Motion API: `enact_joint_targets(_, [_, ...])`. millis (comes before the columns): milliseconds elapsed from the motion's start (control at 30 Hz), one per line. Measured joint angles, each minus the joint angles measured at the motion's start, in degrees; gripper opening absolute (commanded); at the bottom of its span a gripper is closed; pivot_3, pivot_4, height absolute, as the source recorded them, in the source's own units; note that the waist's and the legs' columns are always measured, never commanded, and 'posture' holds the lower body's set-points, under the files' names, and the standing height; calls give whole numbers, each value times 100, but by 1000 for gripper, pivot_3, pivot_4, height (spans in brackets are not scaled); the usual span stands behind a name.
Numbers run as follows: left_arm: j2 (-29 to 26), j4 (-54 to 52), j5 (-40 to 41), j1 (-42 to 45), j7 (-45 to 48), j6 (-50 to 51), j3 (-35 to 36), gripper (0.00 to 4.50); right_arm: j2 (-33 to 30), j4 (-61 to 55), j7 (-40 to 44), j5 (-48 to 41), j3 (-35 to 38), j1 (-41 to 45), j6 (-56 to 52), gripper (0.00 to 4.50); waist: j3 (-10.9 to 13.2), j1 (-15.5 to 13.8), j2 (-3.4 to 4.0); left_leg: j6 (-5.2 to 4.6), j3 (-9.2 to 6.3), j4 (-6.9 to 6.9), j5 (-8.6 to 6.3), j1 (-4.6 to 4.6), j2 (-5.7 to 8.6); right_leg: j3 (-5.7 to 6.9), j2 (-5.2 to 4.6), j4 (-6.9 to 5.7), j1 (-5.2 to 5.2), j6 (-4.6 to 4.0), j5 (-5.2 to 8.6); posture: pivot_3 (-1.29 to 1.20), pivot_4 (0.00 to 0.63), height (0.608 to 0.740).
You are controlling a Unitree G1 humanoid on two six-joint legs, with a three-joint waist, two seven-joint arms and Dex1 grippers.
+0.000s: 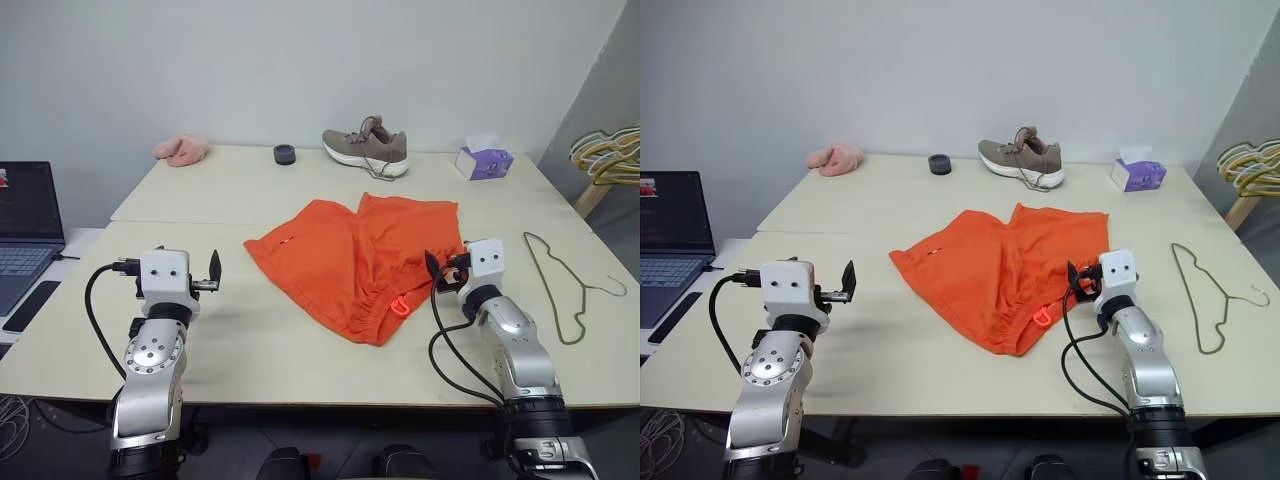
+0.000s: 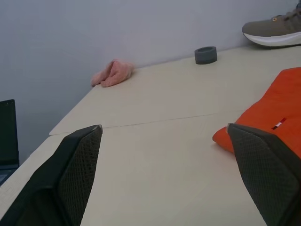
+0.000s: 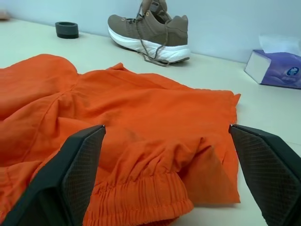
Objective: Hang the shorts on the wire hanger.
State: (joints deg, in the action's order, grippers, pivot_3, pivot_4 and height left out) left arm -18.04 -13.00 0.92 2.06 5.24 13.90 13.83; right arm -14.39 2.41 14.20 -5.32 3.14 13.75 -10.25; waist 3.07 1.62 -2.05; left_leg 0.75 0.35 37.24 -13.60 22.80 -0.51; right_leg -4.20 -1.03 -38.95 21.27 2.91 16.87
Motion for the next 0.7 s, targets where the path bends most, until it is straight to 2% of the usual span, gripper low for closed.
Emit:
enact_joint_targets(267, [-37,35,74,-30,222,-268,-55,4500,-5,-272,232,-55,-52,-97,-36,4478,0,3,0,0,0,0,0,0,0,0,0,0,0,-1,1,12,18,740])
enact_joint_targets(400, [-37,34,520,-192,717,-450,-16,4500,-121,-588,570,-177,-124,-233,-293,4478,0,19,1,0,1,0,0,0,-2,0,-1,0,0,-7,4,-19,17,740])
enact_joint_targets(567, [-237,23,1065,-308,1586,-408,-121,4500,-535,-1349,1244,-618,-430,-464,-1340,4478,0,30,1,0,1,0,0,-2,-4,4,1,0,-1,-28,16,-41,17,740])
enact_joint_targets(700, [-797,-118,1577,-622,2621,-189,-309,4500,-752,-1863,1320,-1001,-485,-633,-2683,4478,1,57,1,0,3,-3,0,-2,-8,6,1,0,1,-41,25,-45,16,740])
